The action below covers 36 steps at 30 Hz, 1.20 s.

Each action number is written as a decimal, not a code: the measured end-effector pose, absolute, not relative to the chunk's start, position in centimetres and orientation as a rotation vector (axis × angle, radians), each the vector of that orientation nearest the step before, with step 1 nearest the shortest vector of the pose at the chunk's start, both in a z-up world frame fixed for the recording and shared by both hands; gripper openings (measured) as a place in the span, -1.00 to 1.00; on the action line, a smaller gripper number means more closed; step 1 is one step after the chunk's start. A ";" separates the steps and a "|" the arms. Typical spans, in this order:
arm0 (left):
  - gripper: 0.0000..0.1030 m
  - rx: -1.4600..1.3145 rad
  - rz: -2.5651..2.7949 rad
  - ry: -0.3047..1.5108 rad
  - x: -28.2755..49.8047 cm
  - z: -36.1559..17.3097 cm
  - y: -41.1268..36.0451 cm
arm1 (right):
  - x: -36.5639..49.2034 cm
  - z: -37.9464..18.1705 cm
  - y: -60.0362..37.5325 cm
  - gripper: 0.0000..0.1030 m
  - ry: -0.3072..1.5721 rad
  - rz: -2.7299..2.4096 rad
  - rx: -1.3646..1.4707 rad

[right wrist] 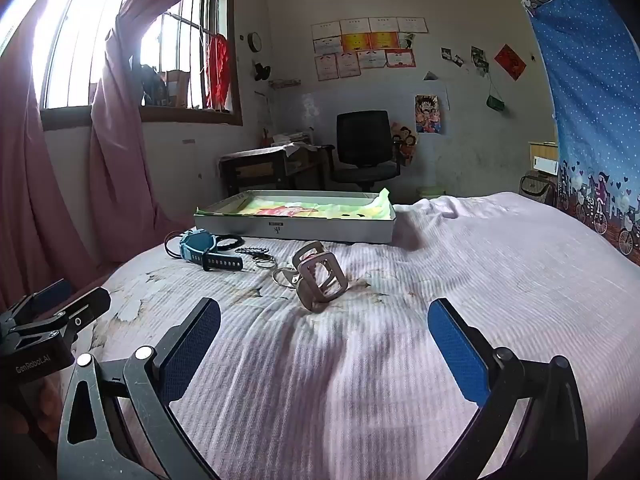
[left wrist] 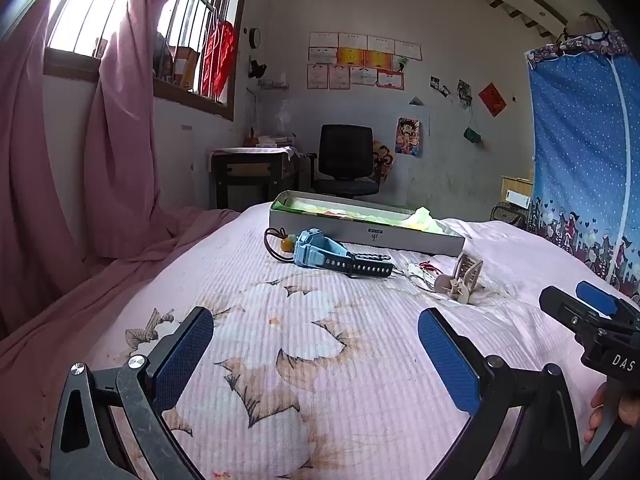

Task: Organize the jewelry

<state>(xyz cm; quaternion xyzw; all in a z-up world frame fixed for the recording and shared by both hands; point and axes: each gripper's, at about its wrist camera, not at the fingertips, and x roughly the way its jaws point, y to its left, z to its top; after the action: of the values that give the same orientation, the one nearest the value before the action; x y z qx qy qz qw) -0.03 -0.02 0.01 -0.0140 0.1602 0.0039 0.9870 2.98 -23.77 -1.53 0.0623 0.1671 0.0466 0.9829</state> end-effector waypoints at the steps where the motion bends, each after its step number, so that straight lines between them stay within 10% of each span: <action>1: 1.00 -0.027 0.008 0.322 0.0 0.0 0.0 | 3.0 -1.5 -23.8 0.98 0.337 0.093 0.126; 36: 1.00 -0.027 0.012 0.319 -0.1 0.3 0.1 | 2.5 -1.2 -24.1 0.98 0.328 0.094 0.129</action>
<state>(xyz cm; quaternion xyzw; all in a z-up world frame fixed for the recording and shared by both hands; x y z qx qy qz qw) -0.13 0.08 0.31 -0.0135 0.1587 0.0059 0.9872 2.51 -24.13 -1.21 0.0643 0.1629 0.0468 0.9834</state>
